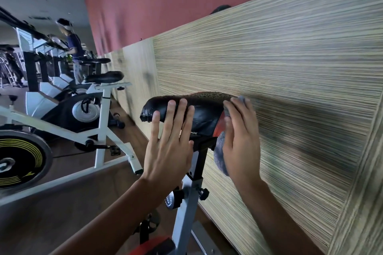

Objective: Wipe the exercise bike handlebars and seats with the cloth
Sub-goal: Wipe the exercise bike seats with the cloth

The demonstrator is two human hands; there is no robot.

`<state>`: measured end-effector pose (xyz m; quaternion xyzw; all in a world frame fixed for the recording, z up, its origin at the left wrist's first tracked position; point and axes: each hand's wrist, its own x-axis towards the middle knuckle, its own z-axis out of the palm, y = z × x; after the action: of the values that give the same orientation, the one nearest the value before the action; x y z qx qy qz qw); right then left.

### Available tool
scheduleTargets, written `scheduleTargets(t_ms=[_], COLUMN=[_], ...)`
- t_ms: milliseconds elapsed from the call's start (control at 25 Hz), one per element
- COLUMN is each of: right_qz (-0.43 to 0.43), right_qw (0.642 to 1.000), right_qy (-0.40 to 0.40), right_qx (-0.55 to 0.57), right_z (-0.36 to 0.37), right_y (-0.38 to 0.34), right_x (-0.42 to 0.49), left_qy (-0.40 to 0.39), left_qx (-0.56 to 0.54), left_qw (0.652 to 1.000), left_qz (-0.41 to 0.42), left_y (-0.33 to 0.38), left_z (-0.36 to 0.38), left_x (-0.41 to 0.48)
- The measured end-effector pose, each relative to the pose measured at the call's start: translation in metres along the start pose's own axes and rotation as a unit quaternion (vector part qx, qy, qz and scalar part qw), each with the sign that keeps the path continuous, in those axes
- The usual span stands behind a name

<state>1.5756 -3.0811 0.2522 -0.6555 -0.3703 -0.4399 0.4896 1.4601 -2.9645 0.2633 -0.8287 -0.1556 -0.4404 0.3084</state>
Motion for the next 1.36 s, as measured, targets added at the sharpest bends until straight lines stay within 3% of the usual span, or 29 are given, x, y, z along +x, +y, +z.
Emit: scheduleTargets(t_ms=[160, 320, 440, 560, 640, 760, 840, 920, 960, 1040, 1120, 1280, 1360], right_qz=[-0.001, 0.044, 0.109, 0.157, 0.177, 0.190, 0.168, 0.107, 0.073, 0.033, 0.030, 0.032, 0.035], right_qw=[0.999, 0.976, 0.912, 0.802, 0.776, 0.801, 0.867, 0.946, 0.968, 0.982, 0.983, 0.981, 0.979], right_qy=[0.001, -0.115, -0.169, -0.200, -0.209, -0.177, -0.131, -0.082, -0.067, -0.072, -0.092, -0.107, -0.114], right_qx=[-0.048, 0.178, 0.357, 0.541, 0.569, 0.539, 0.451, 0.294, 0.232, 0.170, 0.155, 0.157, 0.163], right_z=[0.027, 0.049, 0.040, 0.024, 0.014, 0.005, 0.001, 0.002, 0.004, 0.008, 0.011, 0.008, 0.005], right_y=[-0.029, -0.081, -0.089, -0.085, -0.081, -0.065, -0.058, -0.055, -0.053, -0.051, -0.050, -0.051, -0.052], right_x=[0.003, 0.000, 0.006, 0.014, 0.023, 0.030, 0.031, 0.026, 0.022, 0.020, 0.022, 0.022, 0.022], left_qy=[0.057, 0.133, 0.174, 0.146, 0.115, 0.086, 0.077, 0.071, 0.068, 0.074, 0.084, 0.089, 0.083], left_qx=[-0.158, -0.285, -0.340, -0.276, -0.209, -0.129, -0.082, -0.061, -0.055, -0.068, -0.156, -0.375, -0.434], left_qw=[0.986, 0.945, 0.918, 0.947, 0.969, 0.984, 0.989, 0.992, 0.992, 0.989, 0.973, 0.898, 0.858], left_qz=[-0.022, -0.084, -0.106, -0.075, -0.068, -0.089, -0.092, -0.088, -0.089, -0.112, -0.151, -0.211, -0.261], left_y=[-0.013, -0.025, -0.023, -0.009, 0.004, 0.012, 0.013, 0.014, 0.014, 0.003, -0.014, -0.036, -0.034], left_z=[-0.005, -0.010, -0.012, -0.012, -0.010, -0.004, 0.002, 0.005, 0.006, 0.005, 0.000, -0.009, -0.014], left_x=[-0.004, -0.015, -0.014, -0.003, 0.004, 0.012, 0.014, 0.013, 0.013, 0.013, 0.014, 0.013, 0.017])
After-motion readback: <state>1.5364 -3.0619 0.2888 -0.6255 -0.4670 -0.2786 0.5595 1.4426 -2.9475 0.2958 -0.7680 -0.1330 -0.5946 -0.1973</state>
